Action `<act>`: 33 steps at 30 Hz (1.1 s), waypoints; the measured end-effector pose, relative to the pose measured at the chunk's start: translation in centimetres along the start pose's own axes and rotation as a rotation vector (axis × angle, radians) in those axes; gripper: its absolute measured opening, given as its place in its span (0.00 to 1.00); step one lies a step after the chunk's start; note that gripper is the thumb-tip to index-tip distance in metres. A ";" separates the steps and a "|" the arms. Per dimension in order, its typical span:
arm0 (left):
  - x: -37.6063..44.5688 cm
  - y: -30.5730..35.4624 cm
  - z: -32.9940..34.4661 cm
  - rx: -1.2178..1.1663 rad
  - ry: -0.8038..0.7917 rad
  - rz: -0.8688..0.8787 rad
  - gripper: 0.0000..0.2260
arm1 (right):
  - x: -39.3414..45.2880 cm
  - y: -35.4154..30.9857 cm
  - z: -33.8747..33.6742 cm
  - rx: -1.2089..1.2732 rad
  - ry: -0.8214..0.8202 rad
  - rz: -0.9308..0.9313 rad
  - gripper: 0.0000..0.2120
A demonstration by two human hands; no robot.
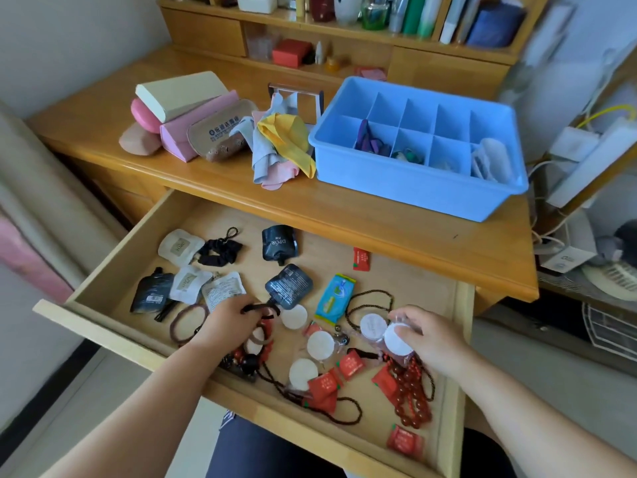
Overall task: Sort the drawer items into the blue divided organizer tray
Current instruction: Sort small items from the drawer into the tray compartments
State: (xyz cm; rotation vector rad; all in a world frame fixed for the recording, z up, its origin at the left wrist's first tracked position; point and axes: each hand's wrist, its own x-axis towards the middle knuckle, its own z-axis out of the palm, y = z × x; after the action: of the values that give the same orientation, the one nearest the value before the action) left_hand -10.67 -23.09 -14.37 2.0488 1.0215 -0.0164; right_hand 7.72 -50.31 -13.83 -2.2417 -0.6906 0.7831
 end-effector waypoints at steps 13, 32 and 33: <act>-1.6 1.3 1.0 0.175 0.284 0.306 0.12 | -1.0 0.2 -0.6 -0.062 0.272 -0.053 0.12; -2.3 4.8 6.8 0.685 -0.264 0.311 0.16 | 1.8 -3.9 1.2 -0.727 -0.060 -0.028 0.15; -2.3 4.9 6.5 0.645 -0.259 0.311 0.15 | 1.6 -3.8 0.9 -0.694 -0.043 -0.047 0.16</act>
State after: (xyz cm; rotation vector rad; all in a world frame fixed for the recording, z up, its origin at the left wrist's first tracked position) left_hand -6.81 -30.61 -14.58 2.6782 0.5632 -0.4922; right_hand 7.20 -46.48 -12.13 -2.8067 -1.1691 0.6272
